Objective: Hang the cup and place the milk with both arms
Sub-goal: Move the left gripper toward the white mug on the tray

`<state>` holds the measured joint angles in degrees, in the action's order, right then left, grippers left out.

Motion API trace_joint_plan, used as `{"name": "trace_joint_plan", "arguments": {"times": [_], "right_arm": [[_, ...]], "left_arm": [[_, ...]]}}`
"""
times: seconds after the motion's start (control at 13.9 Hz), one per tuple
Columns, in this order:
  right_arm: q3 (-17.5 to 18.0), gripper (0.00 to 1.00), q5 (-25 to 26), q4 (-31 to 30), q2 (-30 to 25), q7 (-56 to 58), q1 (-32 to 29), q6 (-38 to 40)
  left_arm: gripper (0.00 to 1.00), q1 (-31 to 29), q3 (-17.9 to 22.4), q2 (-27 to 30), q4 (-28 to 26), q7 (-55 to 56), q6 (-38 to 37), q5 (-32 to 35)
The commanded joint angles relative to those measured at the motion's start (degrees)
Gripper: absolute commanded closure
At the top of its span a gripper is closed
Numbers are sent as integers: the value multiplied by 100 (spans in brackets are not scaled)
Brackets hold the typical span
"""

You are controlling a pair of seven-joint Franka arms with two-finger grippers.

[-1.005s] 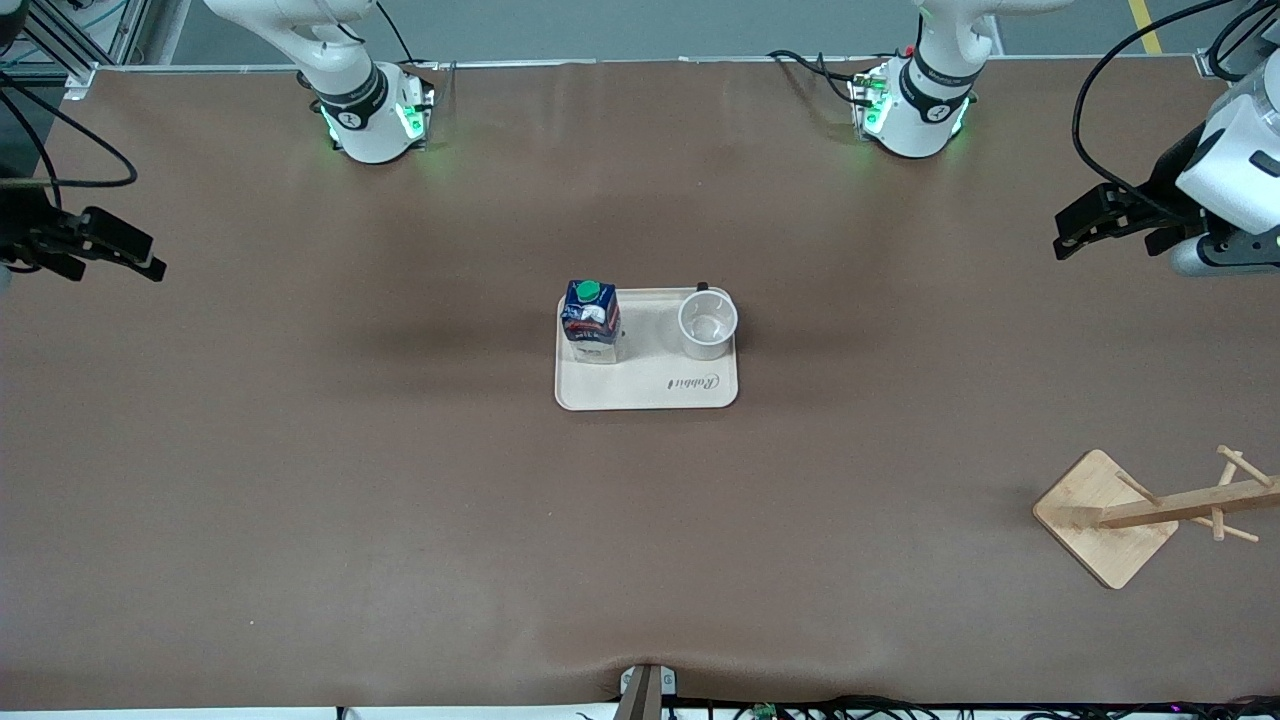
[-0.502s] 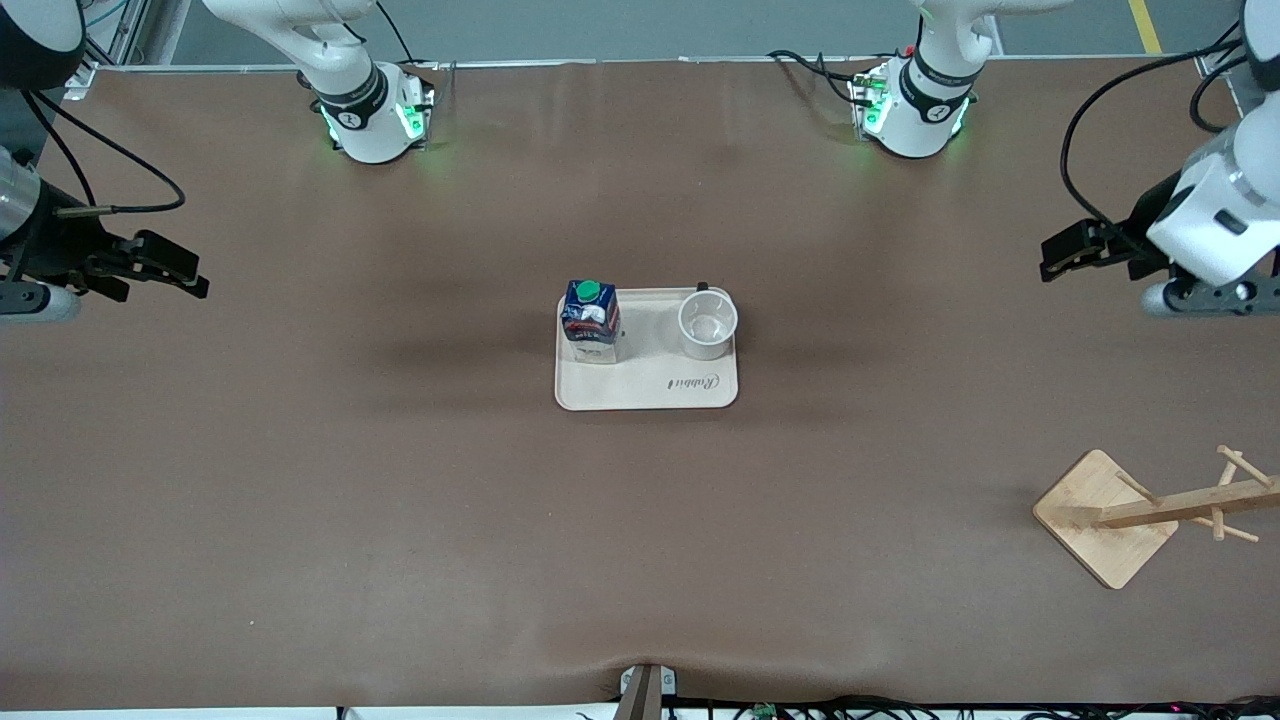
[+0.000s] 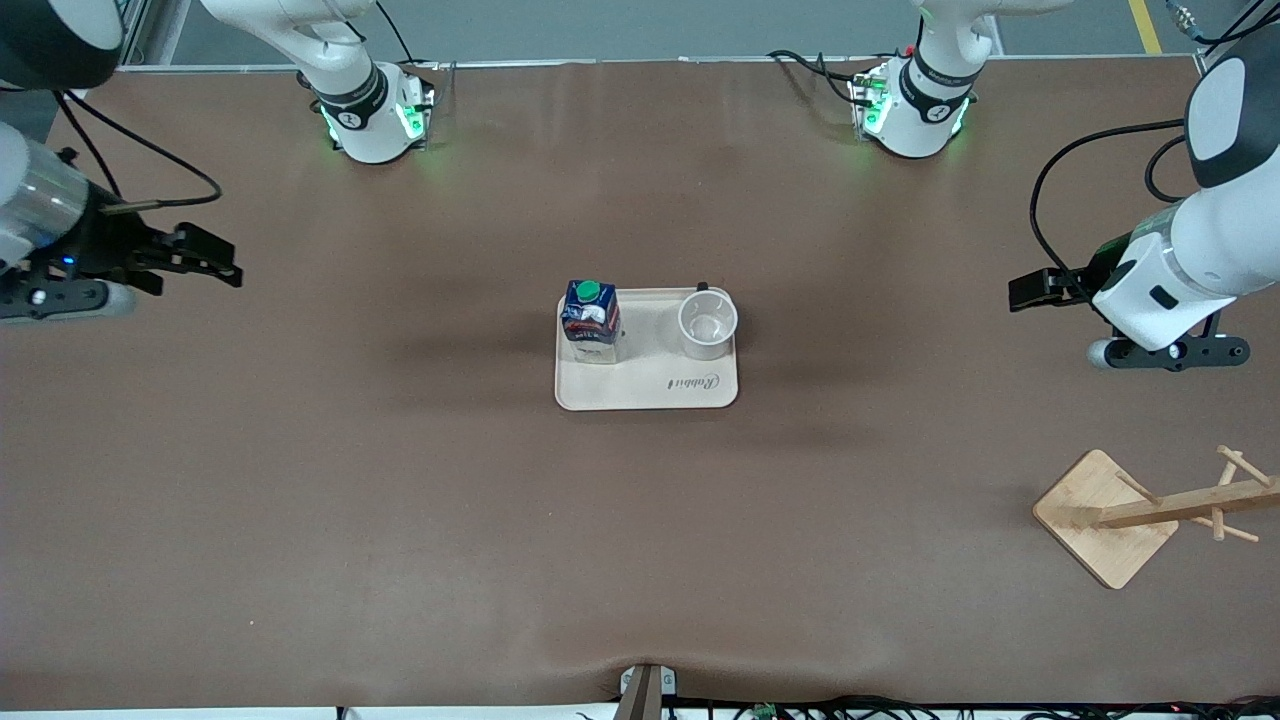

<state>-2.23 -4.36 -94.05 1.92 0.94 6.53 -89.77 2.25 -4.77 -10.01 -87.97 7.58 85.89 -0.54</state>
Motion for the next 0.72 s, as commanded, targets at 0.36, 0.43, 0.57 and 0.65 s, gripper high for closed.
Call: {"name": "trace_joint_plan", "arguments": {"times": [0.36,0.43,0.57,0.65], "right_arm": [[-23,0,49,159,247,3,33,417],[-23,0,49,159,256,3,7,364],[-23,0,93,272,370,3,-72,337],[-49,0,93,326,448,3,-107,346]], "left_arm": [[0,1188,-357,-62,-1230,2762,1569,54],[0,1391,-366,-167,-1336,3184,1763,54],[0,1760,-384,-352,-1530,3871,2097,36],[0,1910,-384,-361,-1713,4065,2342,27]]}}
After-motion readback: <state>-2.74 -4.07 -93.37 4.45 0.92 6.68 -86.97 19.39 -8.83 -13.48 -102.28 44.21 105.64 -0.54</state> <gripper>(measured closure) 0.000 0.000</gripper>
